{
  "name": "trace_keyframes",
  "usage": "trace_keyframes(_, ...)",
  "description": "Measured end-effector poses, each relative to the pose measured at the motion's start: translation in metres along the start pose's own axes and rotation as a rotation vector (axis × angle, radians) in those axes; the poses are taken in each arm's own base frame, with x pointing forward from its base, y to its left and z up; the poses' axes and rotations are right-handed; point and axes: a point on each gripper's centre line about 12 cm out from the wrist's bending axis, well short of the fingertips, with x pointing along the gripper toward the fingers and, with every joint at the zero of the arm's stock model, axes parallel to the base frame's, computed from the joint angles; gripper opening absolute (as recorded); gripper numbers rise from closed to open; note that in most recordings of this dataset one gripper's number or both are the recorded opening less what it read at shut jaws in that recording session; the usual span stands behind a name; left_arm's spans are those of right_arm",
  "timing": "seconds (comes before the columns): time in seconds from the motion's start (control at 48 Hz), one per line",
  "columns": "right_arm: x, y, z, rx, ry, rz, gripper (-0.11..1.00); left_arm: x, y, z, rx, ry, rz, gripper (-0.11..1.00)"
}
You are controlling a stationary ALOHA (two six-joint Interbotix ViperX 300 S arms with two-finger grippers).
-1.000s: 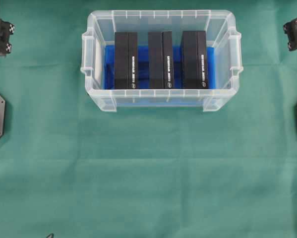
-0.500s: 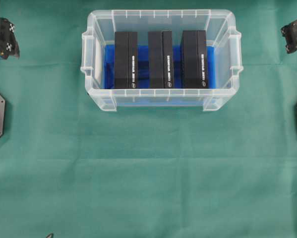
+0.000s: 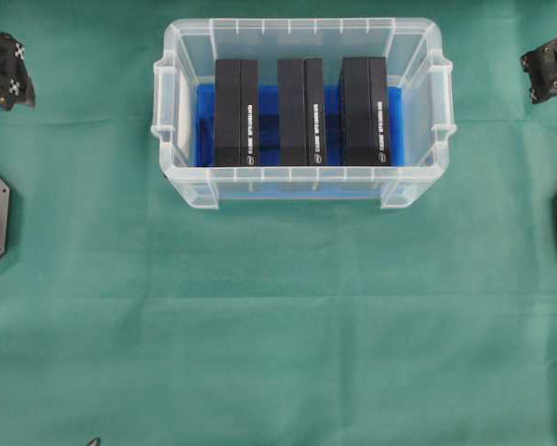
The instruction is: Take out the box from the case.
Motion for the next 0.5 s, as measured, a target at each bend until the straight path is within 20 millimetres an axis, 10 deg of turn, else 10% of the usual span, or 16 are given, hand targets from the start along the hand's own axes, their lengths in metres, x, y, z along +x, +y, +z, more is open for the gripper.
trace_keyframes(0.25, 0.0, -0.0002, 0.0005, 0.01, -0.004, -0.002, 0.89, 0.0, 0.0008, -0.0004, 0.0, 0.003, 0.007, 0.93)
trace_keyframes(0.5, 0.0, -0.0004, 0.0004, 0.031, -0.004, -0.003, 0.95, 0.0004, 0.0006, -0.0003, 0.0, 0.004, 0.008, 0.93)
